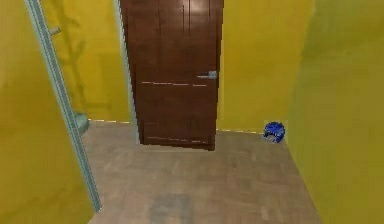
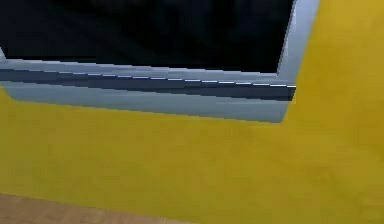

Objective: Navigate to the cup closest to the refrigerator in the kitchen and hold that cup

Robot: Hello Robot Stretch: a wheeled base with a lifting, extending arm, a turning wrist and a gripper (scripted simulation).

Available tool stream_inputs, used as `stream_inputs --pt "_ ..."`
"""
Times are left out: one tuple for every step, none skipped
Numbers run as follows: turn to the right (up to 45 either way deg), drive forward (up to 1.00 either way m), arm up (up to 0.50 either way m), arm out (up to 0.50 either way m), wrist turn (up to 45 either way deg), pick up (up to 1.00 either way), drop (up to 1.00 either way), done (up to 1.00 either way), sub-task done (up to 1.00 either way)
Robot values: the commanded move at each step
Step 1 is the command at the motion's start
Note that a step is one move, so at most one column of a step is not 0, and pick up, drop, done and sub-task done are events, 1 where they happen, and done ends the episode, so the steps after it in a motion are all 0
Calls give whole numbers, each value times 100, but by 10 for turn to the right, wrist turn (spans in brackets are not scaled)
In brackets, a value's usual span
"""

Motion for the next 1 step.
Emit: stream_inputs --pt "-120 0 0 0 0 0 0 0 0"
